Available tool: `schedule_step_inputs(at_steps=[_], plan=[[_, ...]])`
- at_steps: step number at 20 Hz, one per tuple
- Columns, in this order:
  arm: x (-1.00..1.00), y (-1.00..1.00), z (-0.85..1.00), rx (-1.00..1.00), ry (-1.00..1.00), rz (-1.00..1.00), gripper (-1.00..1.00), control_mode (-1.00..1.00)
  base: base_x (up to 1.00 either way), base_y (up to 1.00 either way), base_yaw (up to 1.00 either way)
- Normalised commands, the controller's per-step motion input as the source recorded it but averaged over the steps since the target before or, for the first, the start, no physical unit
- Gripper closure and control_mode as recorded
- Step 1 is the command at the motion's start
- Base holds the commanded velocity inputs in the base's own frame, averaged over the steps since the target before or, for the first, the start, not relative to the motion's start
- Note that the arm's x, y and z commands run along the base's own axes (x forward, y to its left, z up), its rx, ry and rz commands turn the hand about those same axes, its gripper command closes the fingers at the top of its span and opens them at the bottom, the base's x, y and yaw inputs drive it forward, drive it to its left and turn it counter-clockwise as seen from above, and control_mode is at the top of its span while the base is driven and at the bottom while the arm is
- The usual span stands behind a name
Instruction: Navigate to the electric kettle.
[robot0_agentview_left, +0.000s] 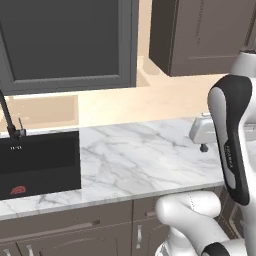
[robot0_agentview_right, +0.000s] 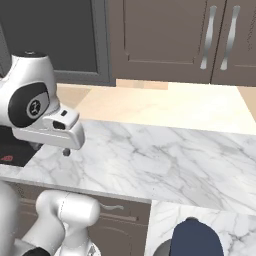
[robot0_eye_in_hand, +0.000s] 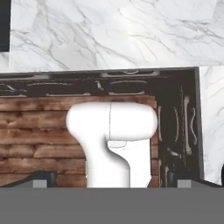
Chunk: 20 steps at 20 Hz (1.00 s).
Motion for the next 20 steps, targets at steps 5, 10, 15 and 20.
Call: schedule_step_inputs(at_steps=[5,10,15,20], plan=[[-0.05,0.0,0.0,0.0,0.0,0.0,-1.0,1.0,-0.28,0.52,0.14],[0.0,0.0,0.0,0.0,0.0,0.0,-1.0,1.0,-0.13,1.0,0.63],[0.0,0.0,0.0,0.0,0.0,0.0,-1.0,1.0,-0.34,0.73,0.92],[0.0,0.0,0.0,0.0,0.0,0.0,-1.0,1.0,-0.3,0.31,1.0]])
